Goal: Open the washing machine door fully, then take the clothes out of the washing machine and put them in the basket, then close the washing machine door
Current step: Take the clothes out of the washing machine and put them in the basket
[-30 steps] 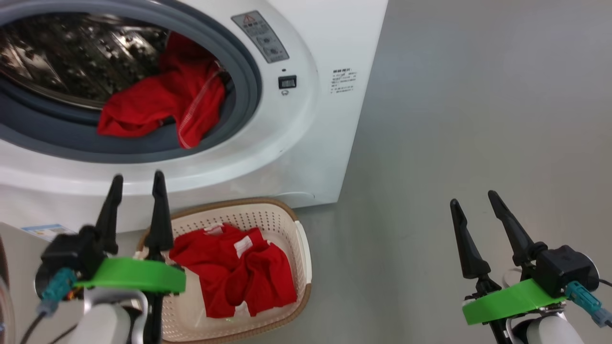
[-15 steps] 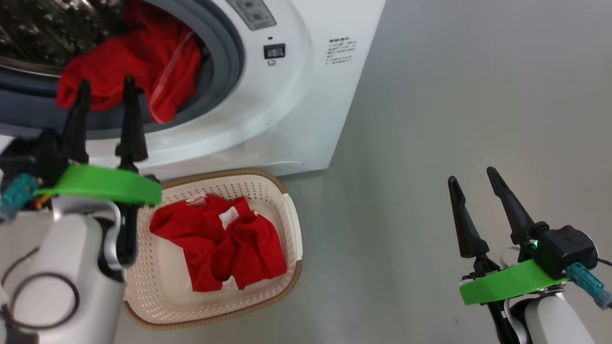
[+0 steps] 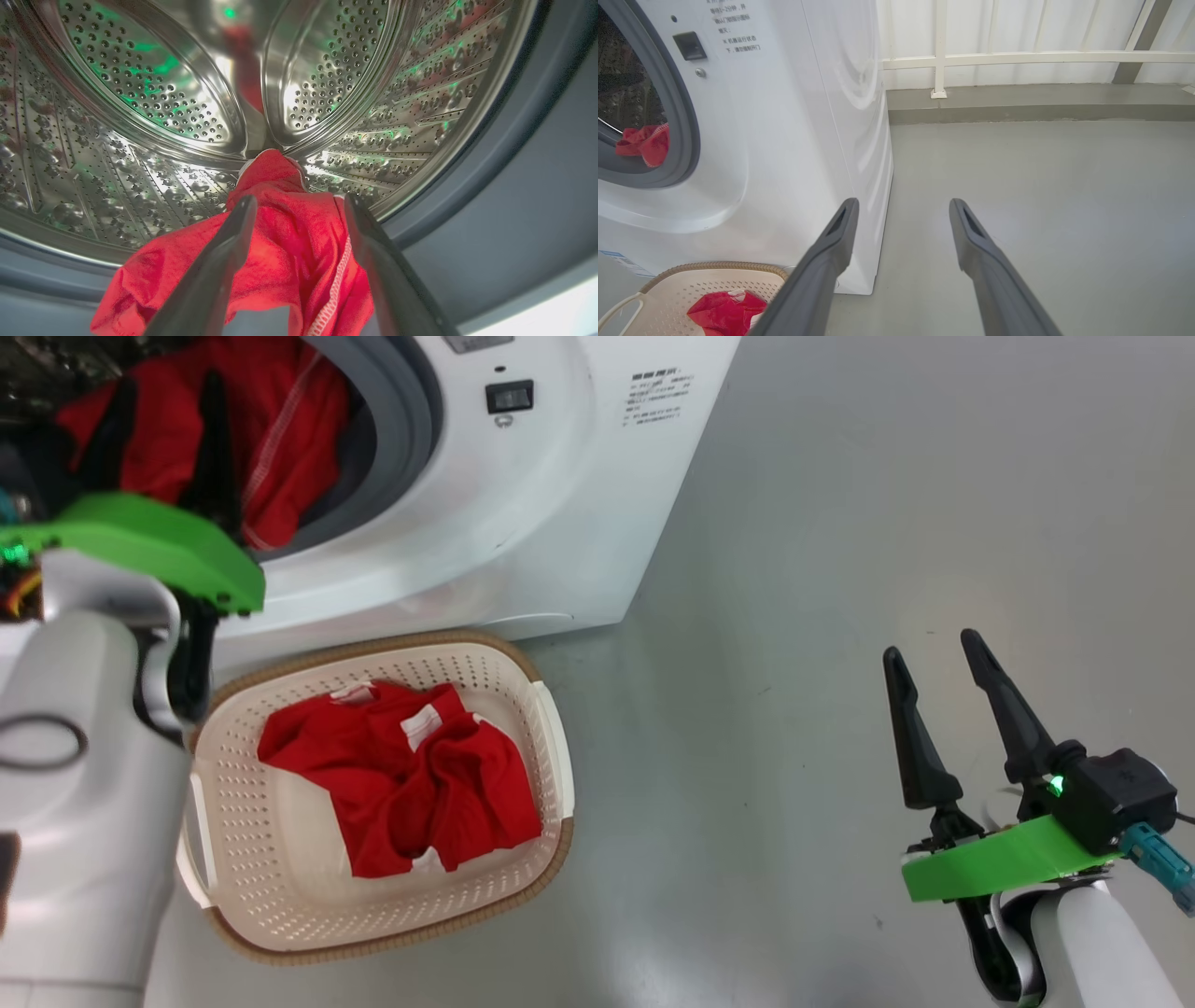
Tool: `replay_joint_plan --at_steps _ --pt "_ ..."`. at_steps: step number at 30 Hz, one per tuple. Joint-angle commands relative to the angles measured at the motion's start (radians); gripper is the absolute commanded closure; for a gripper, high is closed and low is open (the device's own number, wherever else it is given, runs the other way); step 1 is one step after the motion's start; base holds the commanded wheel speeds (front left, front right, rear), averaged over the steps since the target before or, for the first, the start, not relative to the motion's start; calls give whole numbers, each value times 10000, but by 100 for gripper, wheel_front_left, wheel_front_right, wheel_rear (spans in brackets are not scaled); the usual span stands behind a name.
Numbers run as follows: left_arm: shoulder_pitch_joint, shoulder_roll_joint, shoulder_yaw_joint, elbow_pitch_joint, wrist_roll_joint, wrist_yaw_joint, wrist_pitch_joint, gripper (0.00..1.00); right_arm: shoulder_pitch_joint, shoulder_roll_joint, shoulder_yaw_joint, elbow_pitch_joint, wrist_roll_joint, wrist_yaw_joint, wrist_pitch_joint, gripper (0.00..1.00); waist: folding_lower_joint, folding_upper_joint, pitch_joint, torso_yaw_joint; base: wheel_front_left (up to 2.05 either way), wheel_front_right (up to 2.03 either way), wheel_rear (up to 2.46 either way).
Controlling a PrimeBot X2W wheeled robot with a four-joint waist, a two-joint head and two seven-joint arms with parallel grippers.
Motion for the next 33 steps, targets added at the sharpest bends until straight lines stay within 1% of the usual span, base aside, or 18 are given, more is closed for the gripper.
replay_joint_plan --at_steps 1,6,10,16,23,30,31,32,33 --pt "-525 434 120 194 55 -115 261 0 -209 -81 201 -221 -38 62 -65 0 0 0 109 0 0 0 0" --pt "-1231 522 -115 1126 89 -197 1177 0 -321 -81 185 -229 -89 62 -65 0 0 0 216 -78 0 0 0" --pt "-1880 712 -385 1872 281 -159 1986 0 -396 -81 156 -238 -126 62 -65 0 0 0 352 -185 0 0 0" --pt "-2403 905 -662 2861 462 -48 2827 0 -492 -81 271 -217 -64 62 -65 0 0 0 509 -386 0 0 0" --pt "-2787 1104 -916 3670 580 -126 3387 0 -593 -81 400 -192 35 62 -65 0 0 0 659 -619 0 0 0" --pt "-3014 1216 -1328 4112 909 -59 3518 0 -643 -81 471 -157 113 62 -65 0 0 0 681 -768 0 0 0" --pt "-3028 1212 -1352 4149 918 -60 3478 18 -653 -81 479 -153 122 62 -65 0 0 0 684 -782 0 0 0" --pt "-3040 1211 -1392 4175 944 -65 3421 59 -661 -81 480 -148 134 62 -65 0 0 0 684 -792 0 0 0" --pt "-3047 1203 -1414 4199 952 -68 3356 89 -666 -81 480 -145 146 62 -65 0 0 0 684 -800 0 0 0"
